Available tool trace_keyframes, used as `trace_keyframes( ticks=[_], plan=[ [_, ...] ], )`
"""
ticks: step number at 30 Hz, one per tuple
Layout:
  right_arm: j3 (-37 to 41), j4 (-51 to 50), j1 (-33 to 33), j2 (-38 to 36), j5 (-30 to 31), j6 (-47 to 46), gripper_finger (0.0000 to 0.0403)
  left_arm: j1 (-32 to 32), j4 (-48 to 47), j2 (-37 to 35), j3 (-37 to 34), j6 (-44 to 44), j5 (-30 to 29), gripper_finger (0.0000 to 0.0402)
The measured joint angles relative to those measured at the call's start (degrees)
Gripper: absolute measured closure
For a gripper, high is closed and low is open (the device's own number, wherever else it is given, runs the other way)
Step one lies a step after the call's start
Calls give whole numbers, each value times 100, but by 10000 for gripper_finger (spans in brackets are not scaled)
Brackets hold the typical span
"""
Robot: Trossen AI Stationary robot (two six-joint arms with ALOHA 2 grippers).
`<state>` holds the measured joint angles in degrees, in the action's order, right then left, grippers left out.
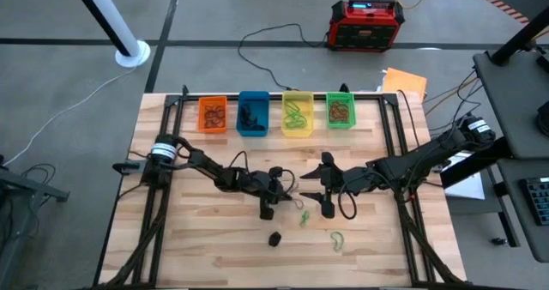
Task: Sort rubber bands into baskets
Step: Put the violet rubber band into the orange bin
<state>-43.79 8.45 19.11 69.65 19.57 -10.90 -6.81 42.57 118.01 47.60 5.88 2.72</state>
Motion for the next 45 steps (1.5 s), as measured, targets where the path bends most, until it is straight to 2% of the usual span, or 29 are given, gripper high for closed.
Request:
trace_keyframes(
  ticks=[9, 15, 18, 22, 26, 30, 33, 37, 41, 45],
  plan=[
    [18, 6, 2, 0, 0, 7, 172, -2, 189, -1235, -653, 68, 55, 401],
    [124, 149, 2, 0, 0, 27, 172, -2, 216, -2403, -1370, 1, -609, 402],
    [258, 425, 1, 0, 0, 87, 172, -2, 190, -3085, -1716, -17, -1244, 402],
    [429, 681, 0, 0, -2, 108, 172, 22, -576, -3991, -2111, 29, -2612, 402],
    [508, 1025, 2, 0, -5, 170, 172, 171, -1861, -4817, -2310, -39, -4170, 402],
    [515, 1069, 0, 0, -11, 289, 172, 629, -3291, -5431, -2359, -623, -5286, 402],
    [516, 1074, 0, 0, -9, 303, 172, 1236, -4426, -5711, -2279, -1070, -5284, 402],
    [516, 1081, 0, 0, -7, 330, 172, 2327, -5455, -5824, -1974, -1265, -4582, 402],
    [516, 1115, 0, 0, -7, 341, 172, 3508, -5968, -5743, -1584, -1278, -3374, 401],
    [516, 1116, 0, 0, -7, 343, 172, 4333, -6004, -5568, -1358, -848, -3171, 401]
  ],
)
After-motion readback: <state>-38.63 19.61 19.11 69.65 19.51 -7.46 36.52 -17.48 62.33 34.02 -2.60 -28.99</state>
